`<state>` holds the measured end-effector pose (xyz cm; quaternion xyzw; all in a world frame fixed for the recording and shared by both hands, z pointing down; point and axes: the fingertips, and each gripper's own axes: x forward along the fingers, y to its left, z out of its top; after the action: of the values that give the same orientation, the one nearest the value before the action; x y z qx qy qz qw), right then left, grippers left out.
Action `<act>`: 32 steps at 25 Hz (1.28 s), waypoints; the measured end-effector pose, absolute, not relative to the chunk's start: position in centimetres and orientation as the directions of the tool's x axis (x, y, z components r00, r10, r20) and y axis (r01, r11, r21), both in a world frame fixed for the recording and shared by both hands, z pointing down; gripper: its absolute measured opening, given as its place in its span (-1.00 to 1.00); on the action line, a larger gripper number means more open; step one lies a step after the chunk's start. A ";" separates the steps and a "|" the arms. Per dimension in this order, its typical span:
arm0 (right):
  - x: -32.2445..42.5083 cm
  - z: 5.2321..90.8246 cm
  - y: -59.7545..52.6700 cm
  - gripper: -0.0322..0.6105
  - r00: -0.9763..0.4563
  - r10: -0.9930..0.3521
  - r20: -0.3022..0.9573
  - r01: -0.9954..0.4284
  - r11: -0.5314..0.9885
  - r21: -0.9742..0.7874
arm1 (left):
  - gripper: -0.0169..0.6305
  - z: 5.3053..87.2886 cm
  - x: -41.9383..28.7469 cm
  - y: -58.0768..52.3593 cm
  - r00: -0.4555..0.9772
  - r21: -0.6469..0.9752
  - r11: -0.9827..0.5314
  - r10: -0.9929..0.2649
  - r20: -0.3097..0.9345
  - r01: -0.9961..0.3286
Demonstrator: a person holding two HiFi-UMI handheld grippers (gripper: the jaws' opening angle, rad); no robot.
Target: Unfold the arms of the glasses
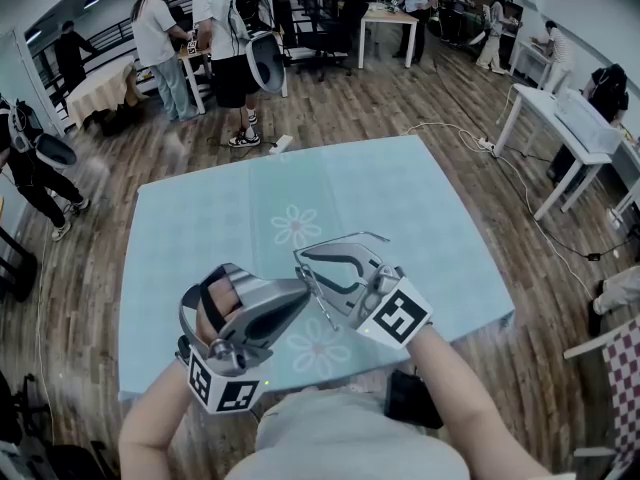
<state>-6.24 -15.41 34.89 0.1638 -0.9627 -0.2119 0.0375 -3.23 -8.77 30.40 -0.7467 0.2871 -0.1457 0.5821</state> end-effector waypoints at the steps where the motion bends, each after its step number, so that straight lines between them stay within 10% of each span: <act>1: -6.3 34.8 -15.4 -0.65 -0.945 -0.328 0.000 -0.297 0.856 0.422 | -0.91 30.4 -3.3 -8.8 0.793 -0.951 -0.162 -0.598 -0.117 -0.263; 32: -4.3 35.3 -16.8 -0.81 -0.922 -0.387 -0.016 -0.362 0.846 0.390 | -0.91 31.1 -3.4 -9.4 0.773 -0.955 -0.162 -0.627 -0.094 -0.248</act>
<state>-4.27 -16.80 35.32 0.1952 -0.9603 -0.1966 0.0317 -3.42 -9.42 31.09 -0.7444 0.2938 -0.1642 0.5766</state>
